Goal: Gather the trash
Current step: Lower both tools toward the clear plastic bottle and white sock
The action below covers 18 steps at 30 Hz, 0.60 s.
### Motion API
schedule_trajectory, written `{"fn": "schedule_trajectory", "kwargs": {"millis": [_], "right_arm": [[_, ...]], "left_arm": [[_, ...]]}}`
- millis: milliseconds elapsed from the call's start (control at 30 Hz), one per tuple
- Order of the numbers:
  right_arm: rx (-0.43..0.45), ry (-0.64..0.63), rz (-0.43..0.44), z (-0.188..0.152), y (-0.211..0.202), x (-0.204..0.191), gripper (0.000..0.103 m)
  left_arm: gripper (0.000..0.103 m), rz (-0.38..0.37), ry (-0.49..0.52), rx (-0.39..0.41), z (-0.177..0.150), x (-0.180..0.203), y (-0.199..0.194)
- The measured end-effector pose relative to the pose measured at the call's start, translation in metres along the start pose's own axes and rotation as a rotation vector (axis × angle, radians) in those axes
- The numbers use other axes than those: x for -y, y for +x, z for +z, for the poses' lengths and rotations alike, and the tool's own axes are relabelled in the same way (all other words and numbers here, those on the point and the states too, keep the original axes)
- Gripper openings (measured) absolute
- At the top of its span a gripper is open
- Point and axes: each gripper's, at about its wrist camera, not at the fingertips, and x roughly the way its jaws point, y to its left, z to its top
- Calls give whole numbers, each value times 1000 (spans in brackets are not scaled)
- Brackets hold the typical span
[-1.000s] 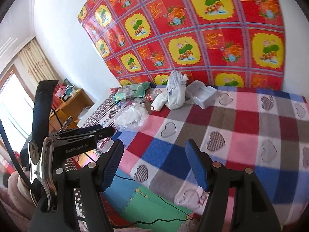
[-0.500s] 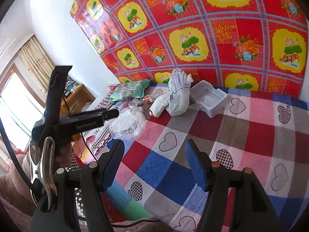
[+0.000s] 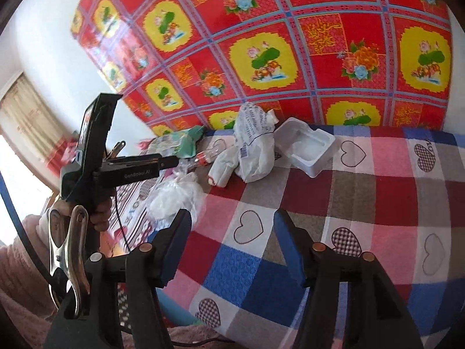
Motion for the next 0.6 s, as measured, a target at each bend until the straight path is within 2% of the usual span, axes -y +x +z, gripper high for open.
{"fn": "schedule_trajectory", "kwargs": {"millis": [200, 400, 600], "right_arm": [[14, 69, -55, -1, 19, -13, 61], [11, 123, -98, -6, 37, -28, 61], [17, 154, -148, -6, 46, -38, 61]], "left_arm": [[43, -17, 119, -39, 12, -9, 31], [43, -72, 209, -89, 21, -16, 65], [43, -67, 274, -137, 27, -18, 93]]}}
